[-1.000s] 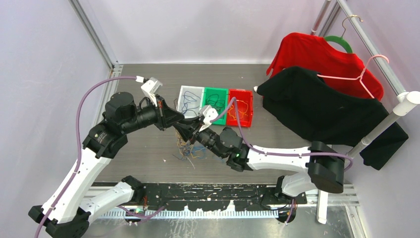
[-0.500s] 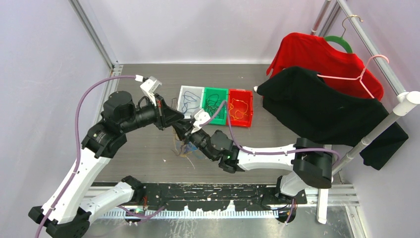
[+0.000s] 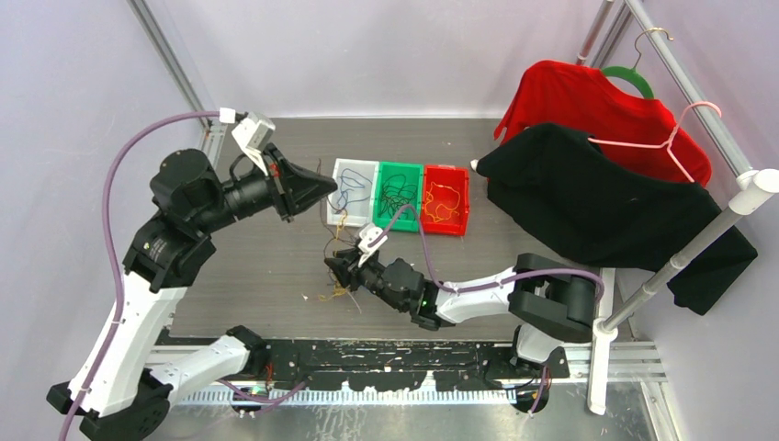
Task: Untangle the cables
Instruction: Untie the cable.
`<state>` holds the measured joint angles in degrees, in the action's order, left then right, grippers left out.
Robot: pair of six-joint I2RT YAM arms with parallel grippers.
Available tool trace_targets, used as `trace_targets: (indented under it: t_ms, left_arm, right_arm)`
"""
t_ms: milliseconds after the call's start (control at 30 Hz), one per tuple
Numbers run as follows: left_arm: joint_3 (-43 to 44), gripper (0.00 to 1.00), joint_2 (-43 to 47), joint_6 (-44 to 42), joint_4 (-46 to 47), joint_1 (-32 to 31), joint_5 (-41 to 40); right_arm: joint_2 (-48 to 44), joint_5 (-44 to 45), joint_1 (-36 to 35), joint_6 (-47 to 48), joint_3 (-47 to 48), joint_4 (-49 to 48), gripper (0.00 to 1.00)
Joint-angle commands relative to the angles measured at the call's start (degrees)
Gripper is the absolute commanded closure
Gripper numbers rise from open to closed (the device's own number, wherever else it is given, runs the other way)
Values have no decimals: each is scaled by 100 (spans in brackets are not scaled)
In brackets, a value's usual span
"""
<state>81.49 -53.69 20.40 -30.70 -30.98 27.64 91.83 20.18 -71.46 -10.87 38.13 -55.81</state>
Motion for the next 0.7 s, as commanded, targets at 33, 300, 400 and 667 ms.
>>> trace_targets:
  t_ms: [33, 300, 400, 667]
  left_arm:
    - [939, 100, -252, -326, 472, 7, 47]
    - [2821, 100, -988, -925, 269, 9, -175]
    - [3401, 100, -1219, -1093, 175, 4, -276]
    - [4115, 100, -1504, -1327, 174, 2, -359]
  right_arm:
    - [165, -65, 1, -503, -152, -584, 67]
    - [535, 217, 6, -963, -580, -840, 70]
    - [712, 358, 3, -1090, -683, -897, 72]
    - [676, 866, 1, -1314, -1075, -811, 80]
